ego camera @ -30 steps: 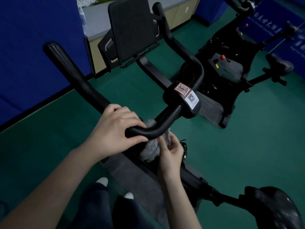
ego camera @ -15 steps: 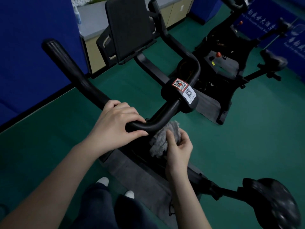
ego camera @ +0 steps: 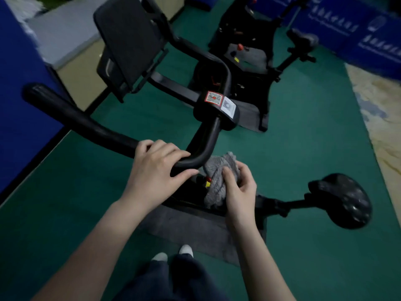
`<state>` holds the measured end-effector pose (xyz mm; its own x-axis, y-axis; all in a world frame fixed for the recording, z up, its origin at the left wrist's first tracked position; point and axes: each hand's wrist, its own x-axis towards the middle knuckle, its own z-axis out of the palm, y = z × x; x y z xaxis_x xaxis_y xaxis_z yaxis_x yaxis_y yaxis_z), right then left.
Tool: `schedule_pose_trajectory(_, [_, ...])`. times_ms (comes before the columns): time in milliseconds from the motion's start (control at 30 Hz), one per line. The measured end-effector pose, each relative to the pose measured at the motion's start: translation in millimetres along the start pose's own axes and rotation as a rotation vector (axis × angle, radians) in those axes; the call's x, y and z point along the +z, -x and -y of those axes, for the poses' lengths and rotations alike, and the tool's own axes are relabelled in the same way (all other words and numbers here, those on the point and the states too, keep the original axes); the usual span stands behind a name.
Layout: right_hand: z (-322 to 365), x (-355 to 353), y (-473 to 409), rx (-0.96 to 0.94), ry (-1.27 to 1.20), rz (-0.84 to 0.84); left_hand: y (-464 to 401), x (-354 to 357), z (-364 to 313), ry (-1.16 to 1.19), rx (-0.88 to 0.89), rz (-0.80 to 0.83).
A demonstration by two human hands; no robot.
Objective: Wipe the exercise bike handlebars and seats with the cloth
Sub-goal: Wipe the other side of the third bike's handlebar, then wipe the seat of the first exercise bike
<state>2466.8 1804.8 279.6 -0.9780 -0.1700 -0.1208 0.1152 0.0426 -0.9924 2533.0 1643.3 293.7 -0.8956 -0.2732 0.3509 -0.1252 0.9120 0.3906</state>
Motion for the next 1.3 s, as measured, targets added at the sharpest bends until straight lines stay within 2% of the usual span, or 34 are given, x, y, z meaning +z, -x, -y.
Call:
schedule_pose_trajectory(100, [5.0,-5.9,9.9,-0.037,0.036,-0.064,0.5,-6.1,0.6,0.014,0.068,0.028])
schedule_pose_trajectory(300, [2.9,-31.9,33.6,-0.072,0.054,-0.262,0.5,-7.4,-24.2,0.191,0.288,0.077])
schedule_pose_trajectory(433, [-3.6,-62.3,54.3,-0.067,0.061,-0.408,5.2,11.6,-46.1,0.225,0.389,0.236])
schedule_pose_trajectory(633, [-5.6,-119.1,77.1,-0.057,0.027,-0.599,14.5,47.2,-79.2,0.140,0.470,0.473])
schedule_pose_trajectory(900, [-15.9,-223.0,107.1,-0.011,0.020,-0.701,33.8,94.7,-178.1,0.101,0.561,0.553])
schedule_pose_trajectory(1000, [-20.1,-267.8,124.4,0.016,0.007,-0.737,49.2,116.1,-216.2,0.092,0.570,0.615])
schedule_pose_trajectory(1300, [-29.1,-391.3,166.5,0.041,-0.086,-0.804,95.4,164.8,-318.1,0.045,0.587,0.670])
